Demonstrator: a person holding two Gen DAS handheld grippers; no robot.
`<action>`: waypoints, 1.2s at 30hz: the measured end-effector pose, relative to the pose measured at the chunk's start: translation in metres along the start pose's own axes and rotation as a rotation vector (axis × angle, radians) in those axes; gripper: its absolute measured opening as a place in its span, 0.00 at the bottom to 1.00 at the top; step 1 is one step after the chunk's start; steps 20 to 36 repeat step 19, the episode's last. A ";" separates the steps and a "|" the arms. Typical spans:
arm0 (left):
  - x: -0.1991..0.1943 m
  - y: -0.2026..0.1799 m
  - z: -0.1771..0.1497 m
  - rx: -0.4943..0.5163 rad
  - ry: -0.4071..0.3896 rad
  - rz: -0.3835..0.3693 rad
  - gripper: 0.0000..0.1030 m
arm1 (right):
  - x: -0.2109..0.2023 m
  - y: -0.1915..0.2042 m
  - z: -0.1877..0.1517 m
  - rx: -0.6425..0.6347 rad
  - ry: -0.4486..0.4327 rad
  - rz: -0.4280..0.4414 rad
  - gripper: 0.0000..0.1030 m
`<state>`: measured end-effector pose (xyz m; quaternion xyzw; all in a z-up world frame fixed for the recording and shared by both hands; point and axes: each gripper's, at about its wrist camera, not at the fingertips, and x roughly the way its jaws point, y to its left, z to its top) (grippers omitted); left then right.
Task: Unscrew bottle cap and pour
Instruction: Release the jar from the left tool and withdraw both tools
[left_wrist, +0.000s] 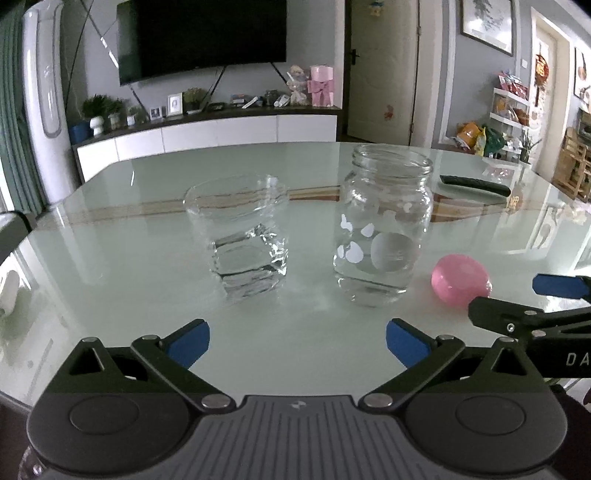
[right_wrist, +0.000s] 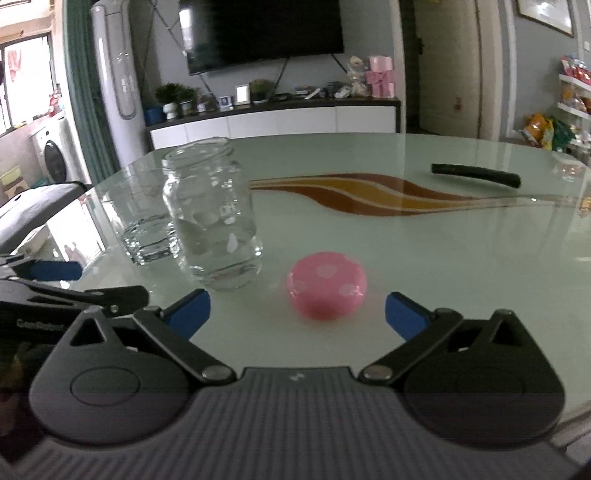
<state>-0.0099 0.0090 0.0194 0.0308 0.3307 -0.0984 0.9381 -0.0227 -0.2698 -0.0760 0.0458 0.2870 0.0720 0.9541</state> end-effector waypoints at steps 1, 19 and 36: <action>0.000 0.001 0.000 -0.008 0.001 0.004 1.00 | -0.001 0.000 -0.001 -0.001 0.000 -0.004 1.00; -0.006 0.009 0.001 -0.039 0.002 0.061 1.00 | -0.005 0.011 -0.006 -0.058 -0.027 -0.013 1.00; -0.006 0.009 0.001 -0.039 0.002 0.061 1.00 | -0.005 0.011 -0.006 -0.058 -0.027 -0.013 1.00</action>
